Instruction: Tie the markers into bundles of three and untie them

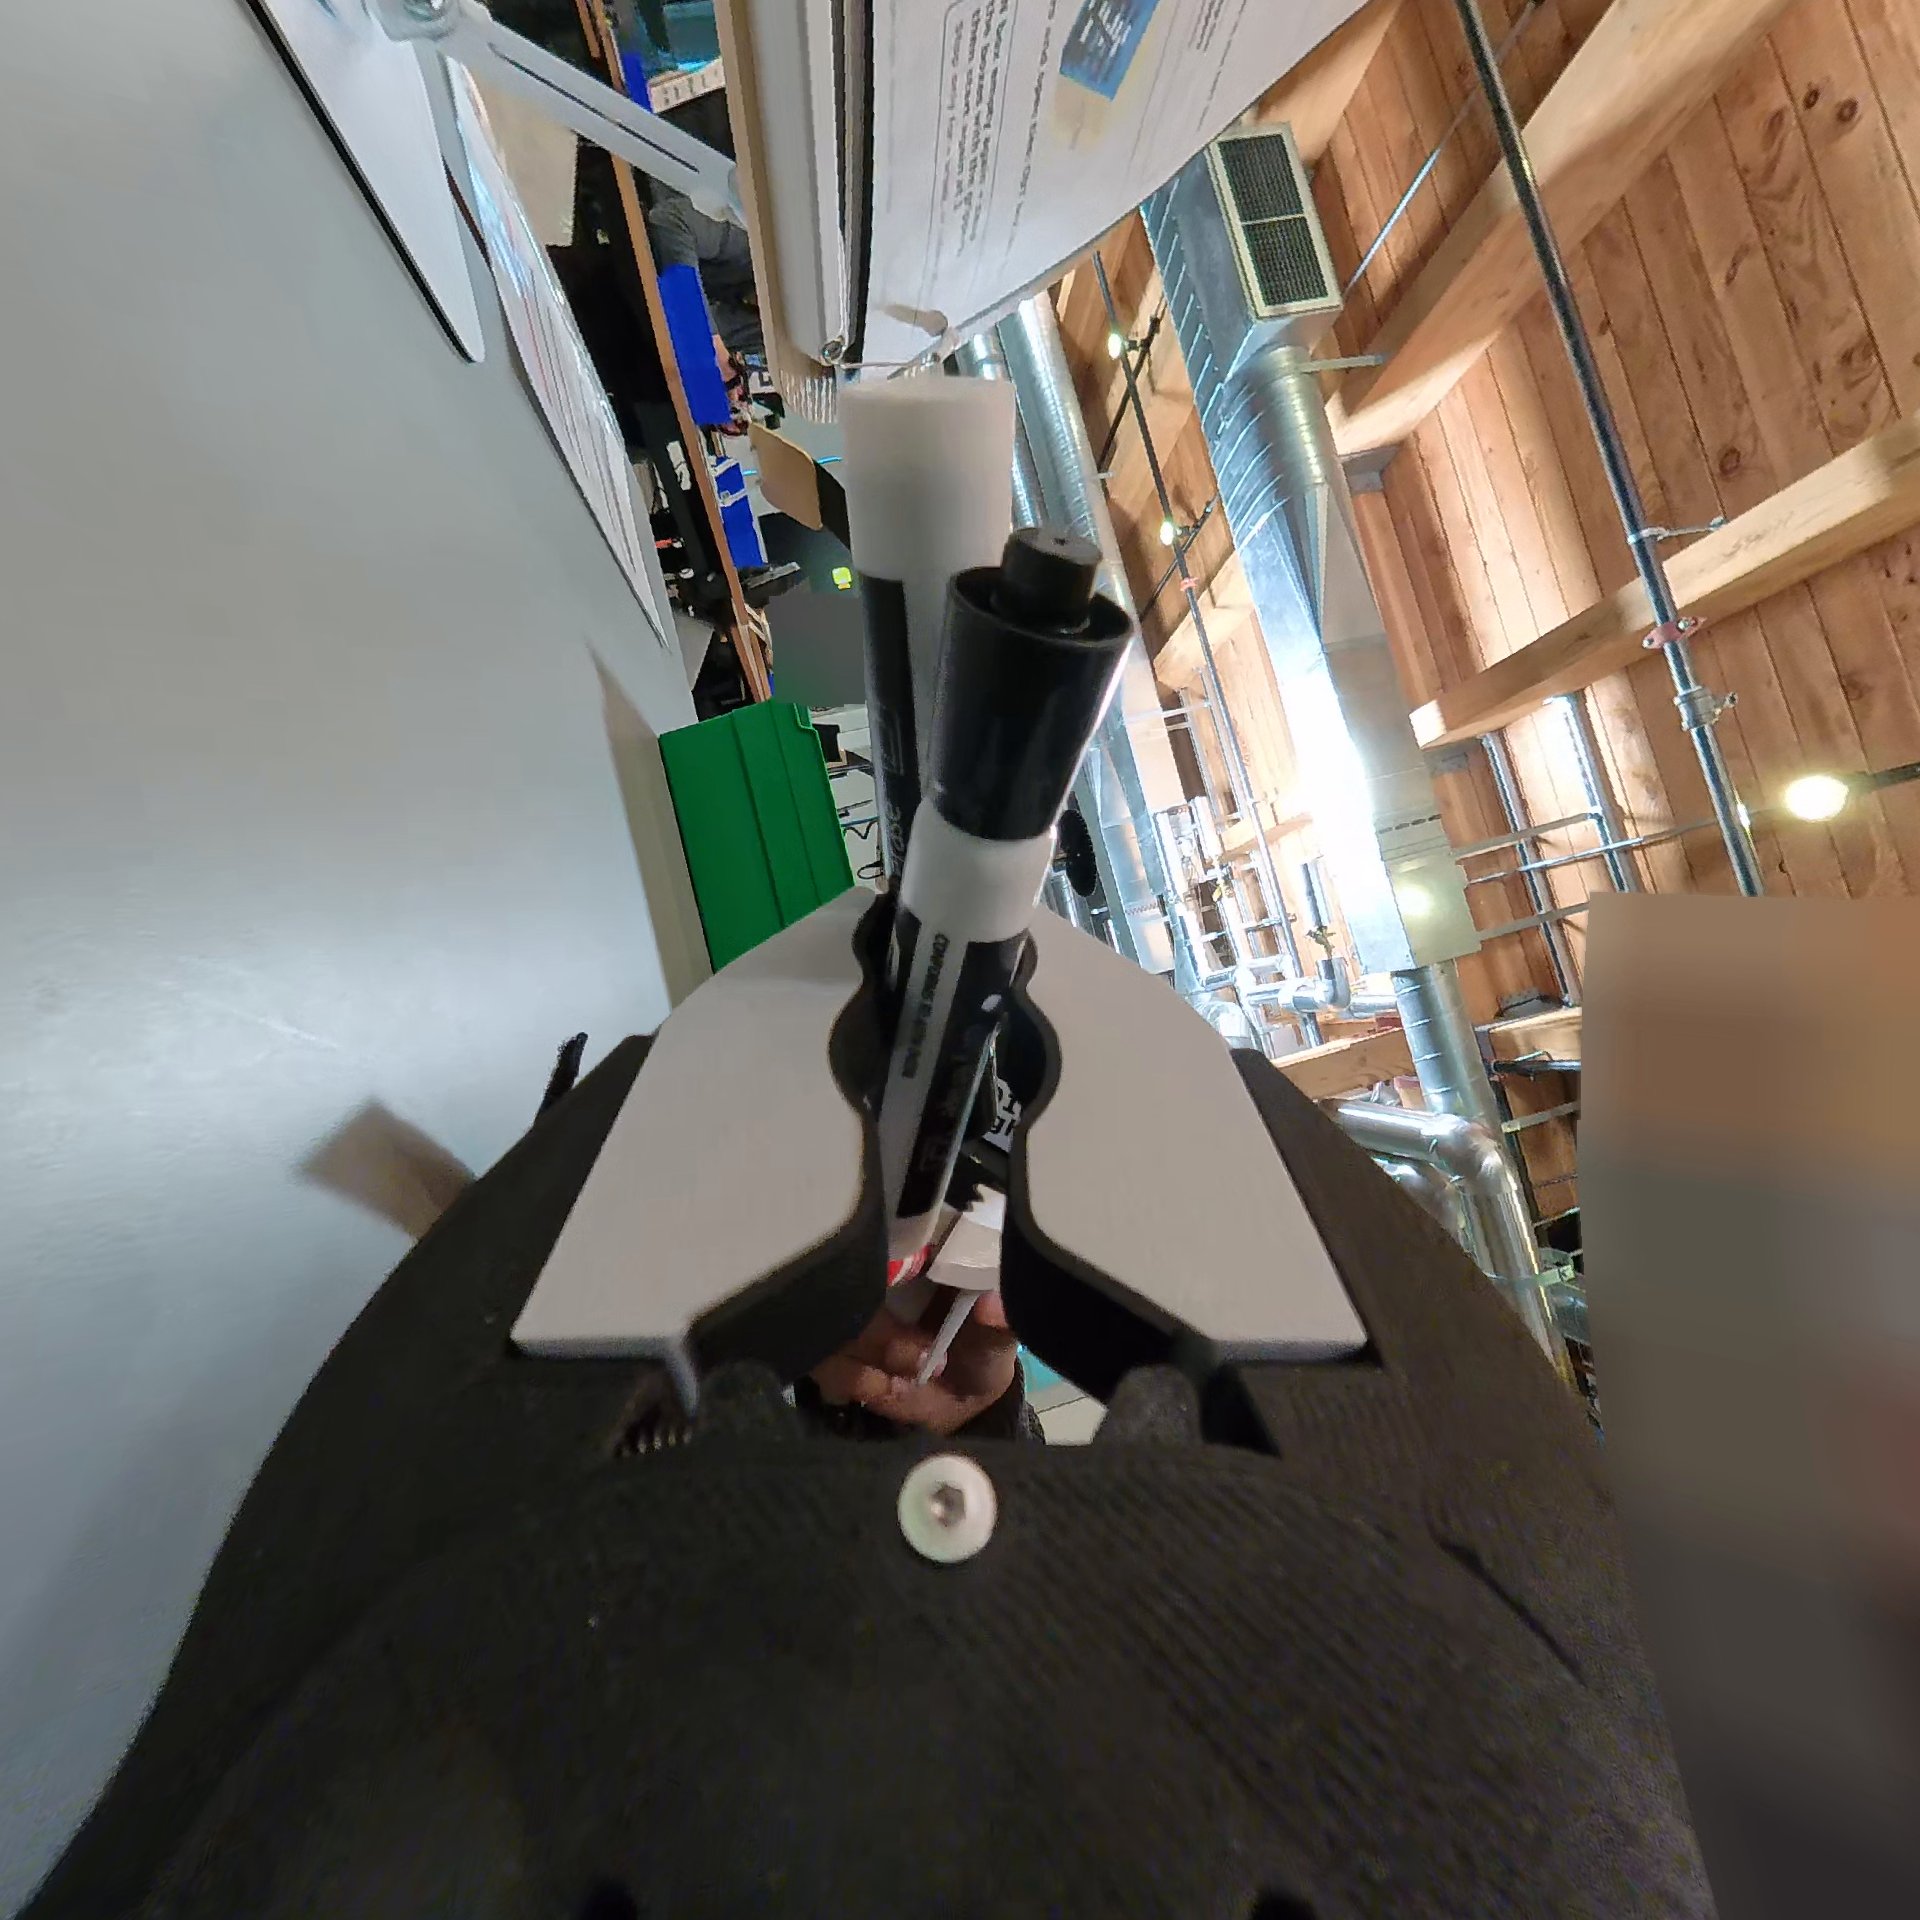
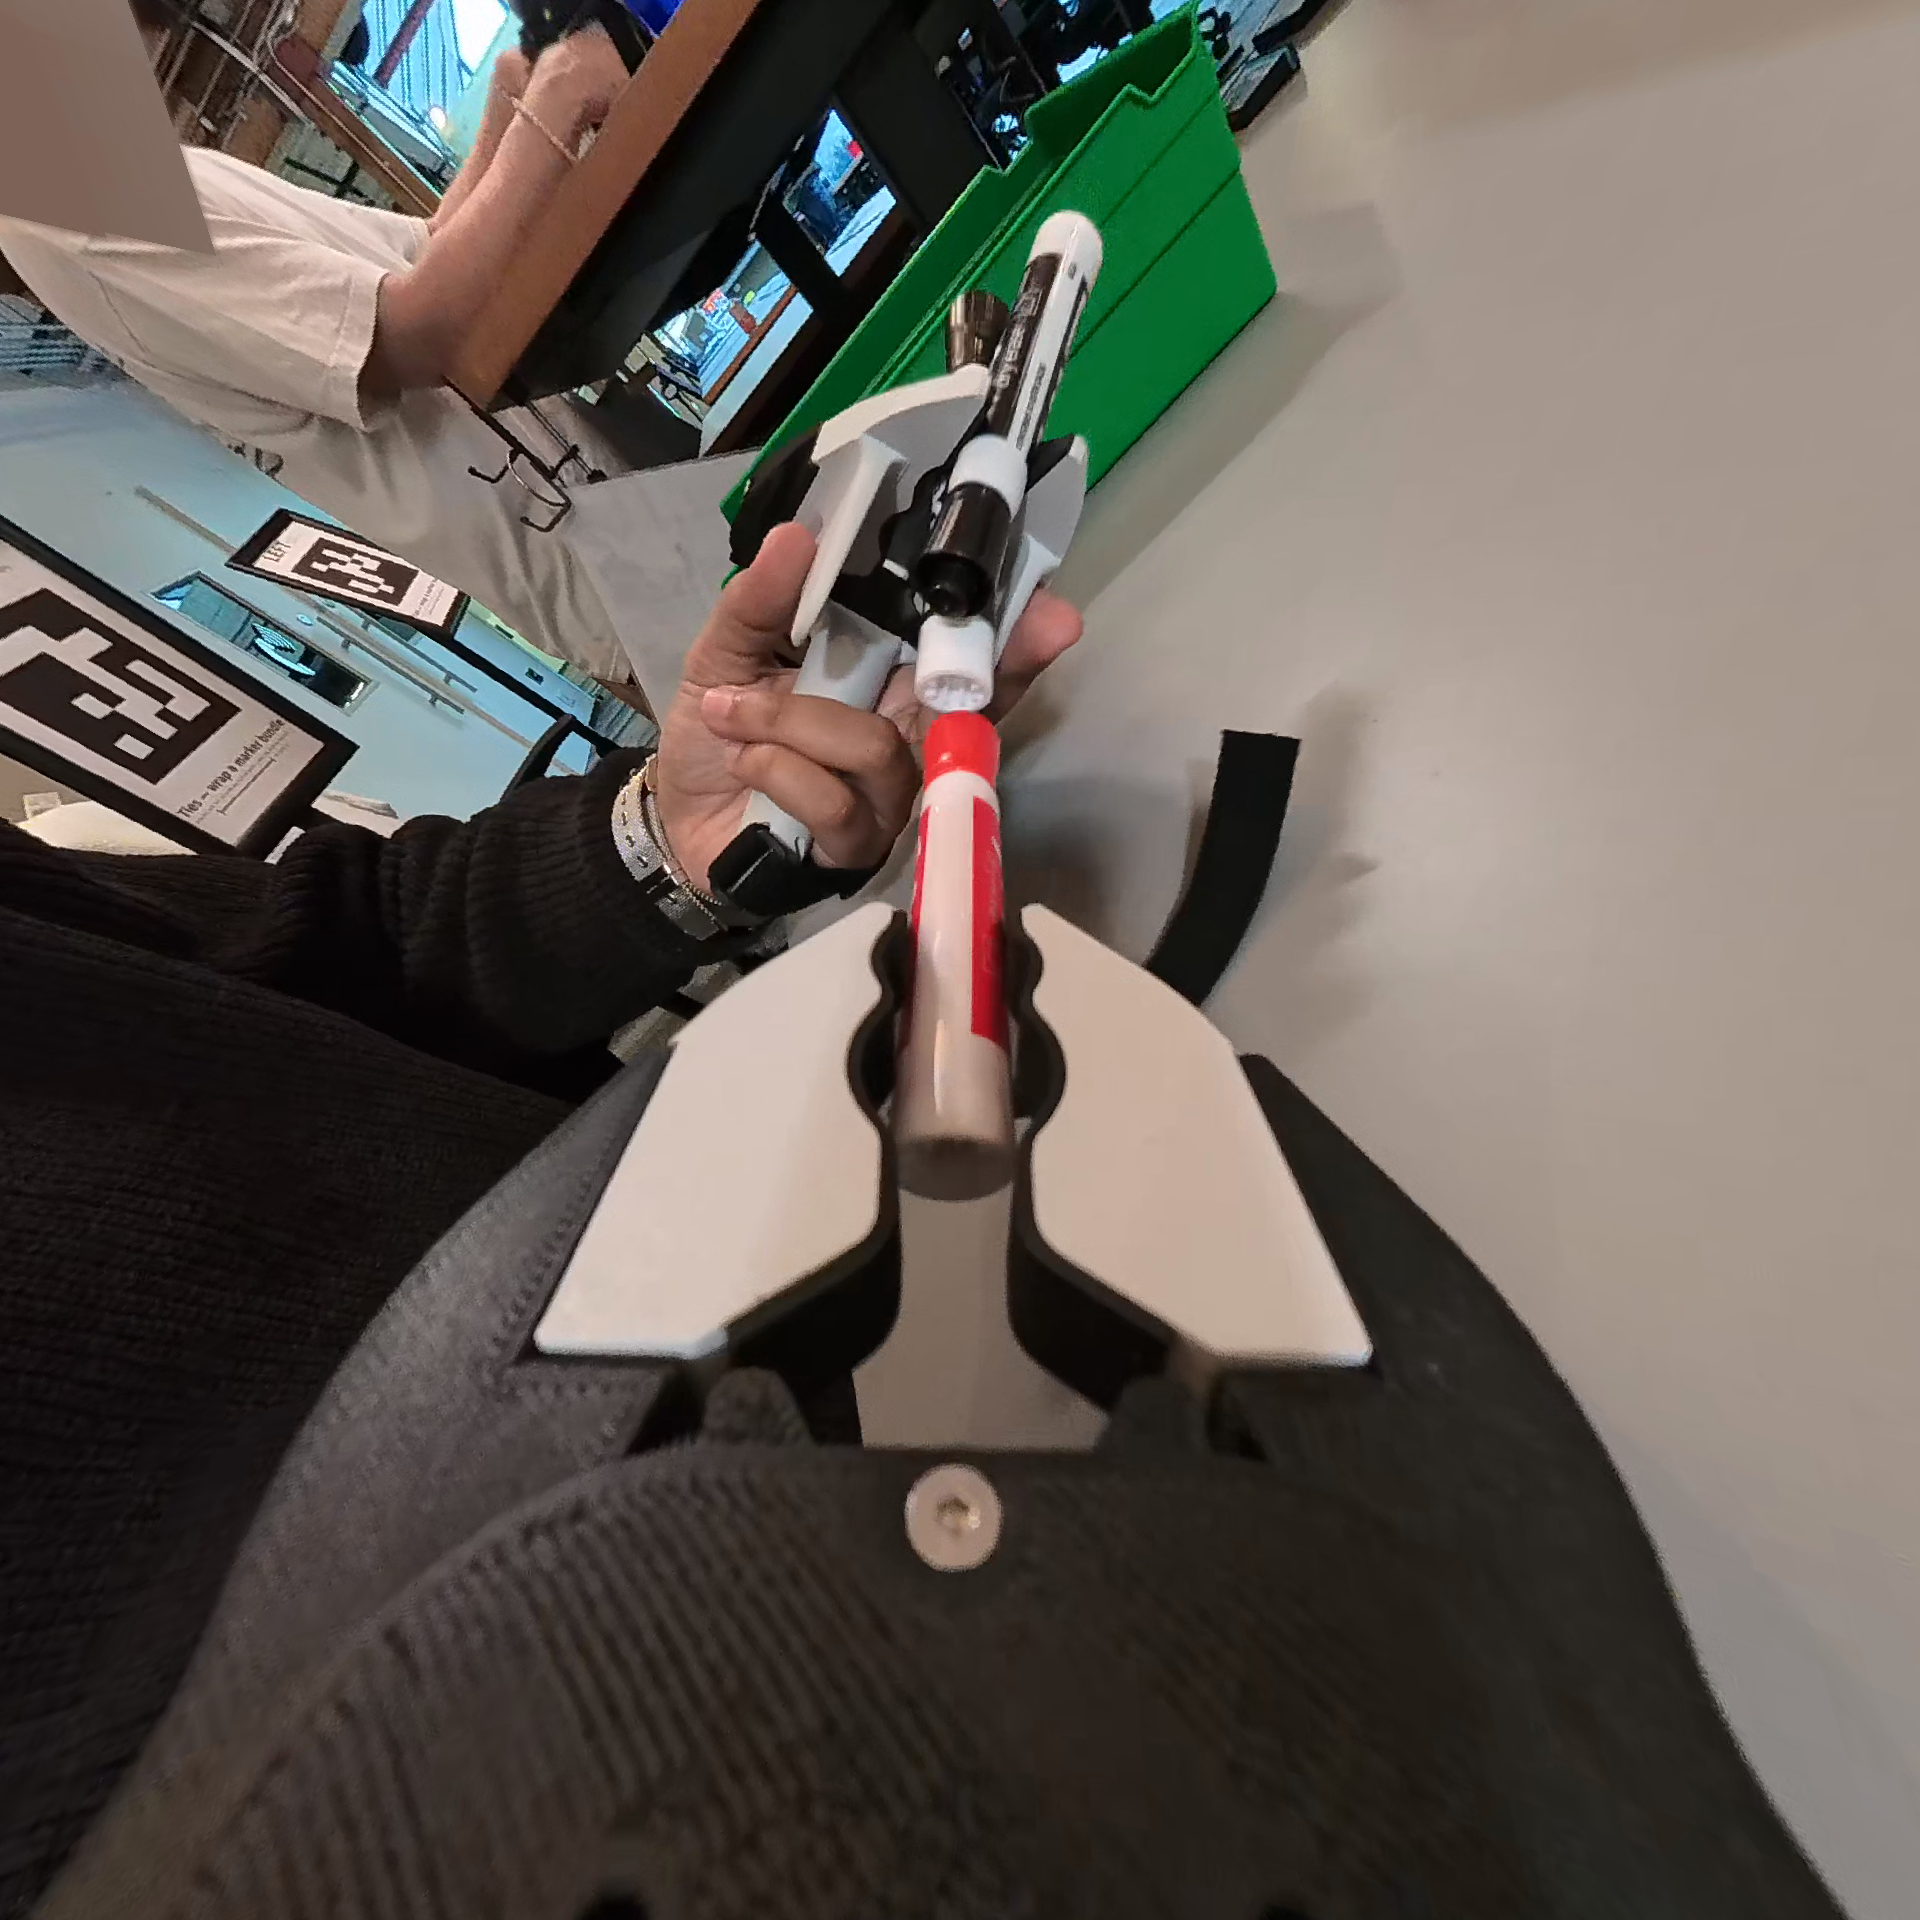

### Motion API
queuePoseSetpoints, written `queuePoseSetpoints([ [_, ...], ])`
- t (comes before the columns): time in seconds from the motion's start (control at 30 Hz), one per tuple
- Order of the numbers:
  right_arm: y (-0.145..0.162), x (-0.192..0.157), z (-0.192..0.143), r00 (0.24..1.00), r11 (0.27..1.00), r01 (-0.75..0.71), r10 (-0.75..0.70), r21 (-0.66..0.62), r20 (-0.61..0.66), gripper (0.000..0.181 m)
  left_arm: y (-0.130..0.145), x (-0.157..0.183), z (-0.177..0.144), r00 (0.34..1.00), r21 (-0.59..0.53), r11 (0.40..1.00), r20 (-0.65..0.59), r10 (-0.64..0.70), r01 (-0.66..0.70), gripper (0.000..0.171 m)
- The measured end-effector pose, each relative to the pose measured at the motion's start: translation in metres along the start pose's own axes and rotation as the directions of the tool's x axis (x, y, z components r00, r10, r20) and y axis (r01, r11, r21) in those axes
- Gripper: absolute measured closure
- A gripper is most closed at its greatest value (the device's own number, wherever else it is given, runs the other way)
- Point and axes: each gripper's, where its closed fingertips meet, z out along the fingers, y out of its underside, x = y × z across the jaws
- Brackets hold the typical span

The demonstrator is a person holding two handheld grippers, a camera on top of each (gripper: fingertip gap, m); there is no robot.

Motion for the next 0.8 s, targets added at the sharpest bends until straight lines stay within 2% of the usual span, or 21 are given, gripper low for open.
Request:
queuePoseSetpoints([
  [0.8,-0.021,0.013,-0.018,0.996,0.987,-0.091,0.091,0.131,0.005,0.163,0.004,-0.003,0.002,1.000,-0.020,1.000,0.016,-0.003,0.003,0.151],
])
